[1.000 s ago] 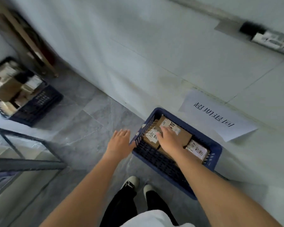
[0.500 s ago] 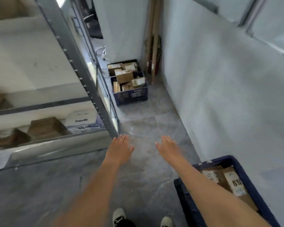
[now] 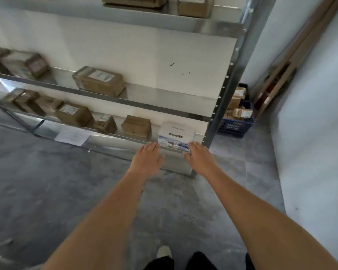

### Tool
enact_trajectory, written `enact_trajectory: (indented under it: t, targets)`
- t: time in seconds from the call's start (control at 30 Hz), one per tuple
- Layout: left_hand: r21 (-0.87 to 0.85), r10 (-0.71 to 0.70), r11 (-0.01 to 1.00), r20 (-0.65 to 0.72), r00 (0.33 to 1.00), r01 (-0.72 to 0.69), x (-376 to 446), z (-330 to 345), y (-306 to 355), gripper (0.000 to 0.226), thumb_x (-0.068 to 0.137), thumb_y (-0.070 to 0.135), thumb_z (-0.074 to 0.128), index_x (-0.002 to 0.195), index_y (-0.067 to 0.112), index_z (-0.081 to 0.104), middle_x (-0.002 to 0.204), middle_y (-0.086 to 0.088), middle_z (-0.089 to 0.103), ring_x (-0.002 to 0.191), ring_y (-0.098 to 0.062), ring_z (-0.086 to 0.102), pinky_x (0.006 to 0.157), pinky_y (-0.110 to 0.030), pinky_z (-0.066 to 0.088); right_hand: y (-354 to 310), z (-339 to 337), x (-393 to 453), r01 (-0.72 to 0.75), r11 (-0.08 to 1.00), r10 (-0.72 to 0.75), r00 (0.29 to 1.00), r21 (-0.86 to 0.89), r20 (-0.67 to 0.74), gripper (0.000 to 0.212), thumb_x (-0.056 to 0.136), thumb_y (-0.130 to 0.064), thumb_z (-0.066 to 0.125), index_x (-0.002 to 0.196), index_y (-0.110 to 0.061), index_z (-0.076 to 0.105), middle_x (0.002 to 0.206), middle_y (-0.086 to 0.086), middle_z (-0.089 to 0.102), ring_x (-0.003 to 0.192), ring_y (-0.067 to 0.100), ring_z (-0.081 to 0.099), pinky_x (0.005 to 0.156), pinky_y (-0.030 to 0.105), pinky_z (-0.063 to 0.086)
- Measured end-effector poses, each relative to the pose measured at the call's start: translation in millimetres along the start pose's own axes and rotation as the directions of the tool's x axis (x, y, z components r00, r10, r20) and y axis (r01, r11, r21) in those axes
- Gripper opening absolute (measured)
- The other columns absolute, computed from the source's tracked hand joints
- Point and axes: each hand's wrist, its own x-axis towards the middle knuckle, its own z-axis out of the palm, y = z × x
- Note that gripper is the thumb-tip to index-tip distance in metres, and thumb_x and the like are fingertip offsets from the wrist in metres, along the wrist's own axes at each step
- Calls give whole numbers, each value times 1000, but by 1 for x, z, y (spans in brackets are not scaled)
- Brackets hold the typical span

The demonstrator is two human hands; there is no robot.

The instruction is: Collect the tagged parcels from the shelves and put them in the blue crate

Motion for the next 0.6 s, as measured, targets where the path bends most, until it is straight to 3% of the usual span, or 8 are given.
enact_trajectory:
  t: [0.27,0.43,0.6]
  targets:
    - [-41,-139,990,-10,990,138,17,-14,-104,58,100,33,31,149,3,24,156,-11,27,145,-22,21,120,-36,13,-68,15,85,91,995,-85,990,-51,111,58,104,-41,34,151,-8,27,160,10,25,150,24,17,120,41,12]
    - [-83,-236,969,-19,972,233,48,-30,-161,57,100,32,31,149,5,23,156,-10,27,145,-22,21,121,-38,12,-118,20,156,192,978,-175,969,-86,177,58,104,-43,32,149,-6,32,156,12,33,146,25,26,118,43,23]
    - [-91,-340,937,-36,940,336,68,-55,-223,54,100,32,29,149,7,27,156,-9,27,146,-21,20,121,-39,11,-194,22,223,332,941,-311,924,-67,223,60,105,-42,30,153,-6,24,160,12,25,149,26,18,120,38,18]
